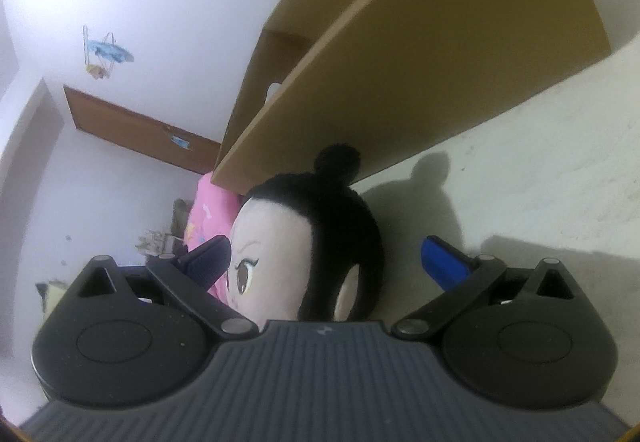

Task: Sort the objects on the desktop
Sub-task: 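Close the left gripper on the doll's body while the right gripper clamps its head, then lift the doll with both grippers and carry it toward the box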

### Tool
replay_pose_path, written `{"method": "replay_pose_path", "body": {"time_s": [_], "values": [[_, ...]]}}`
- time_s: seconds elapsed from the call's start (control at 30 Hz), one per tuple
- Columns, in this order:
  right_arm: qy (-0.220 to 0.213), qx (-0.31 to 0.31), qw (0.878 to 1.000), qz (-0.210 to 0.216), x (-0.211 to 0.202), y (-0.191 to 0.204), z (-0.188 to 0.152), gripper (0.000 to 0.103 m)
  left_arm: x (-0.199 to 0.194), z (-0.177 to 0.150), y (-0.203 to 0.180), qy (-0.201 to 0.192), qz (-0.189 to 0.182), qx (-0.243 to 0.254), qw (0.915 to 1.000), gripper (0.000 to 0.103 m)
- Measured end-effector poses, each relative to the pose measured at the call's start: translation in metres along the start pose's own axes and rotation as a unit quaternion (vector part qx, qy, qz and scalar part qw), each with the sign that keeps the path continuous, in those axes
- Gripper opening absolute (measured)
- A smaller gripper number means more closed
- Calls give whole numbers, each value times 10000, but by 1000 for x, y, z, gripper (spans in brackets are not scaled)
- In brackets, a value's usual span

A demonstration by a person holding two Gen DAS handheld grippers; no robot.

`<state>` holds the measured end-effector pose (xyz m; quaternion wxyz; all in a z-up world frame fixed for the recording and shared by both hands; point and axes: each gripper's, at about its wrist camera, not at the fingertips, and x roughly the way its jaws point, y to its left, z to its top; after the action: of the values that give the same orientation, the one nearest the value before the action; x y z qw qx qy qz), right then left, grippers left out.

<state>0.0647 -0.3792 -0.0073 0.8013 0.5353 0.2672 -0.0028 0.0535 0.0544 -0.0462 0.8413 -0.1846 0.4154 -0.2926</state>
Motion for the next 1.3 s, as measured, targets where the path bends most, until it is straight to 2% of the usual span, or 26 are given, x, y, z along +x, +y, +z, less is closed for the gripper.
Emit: {"method": "replay_pose_path", "body": {"time_s": [0.17,0.47,0.77,1.03,1.3], "values": [[40,63,9999,135,10,-3,6,102,11,3,1,151,-235,-138,9995,103],[319,90,9990,284,38,-6,12,102,21,13,1,265,-312,-239,9989,103],[572,-18,9970,516,49,-1,12,102,27,14,-1,420,-387,-158,9982,103],[695,-462,9959,339,51,18,5,102,23,18,3,488,-399,-155,9979,103],[712,-467,9956,400,57,22,4,102,16,18,10,504,-412,-229,9976,103]]}}
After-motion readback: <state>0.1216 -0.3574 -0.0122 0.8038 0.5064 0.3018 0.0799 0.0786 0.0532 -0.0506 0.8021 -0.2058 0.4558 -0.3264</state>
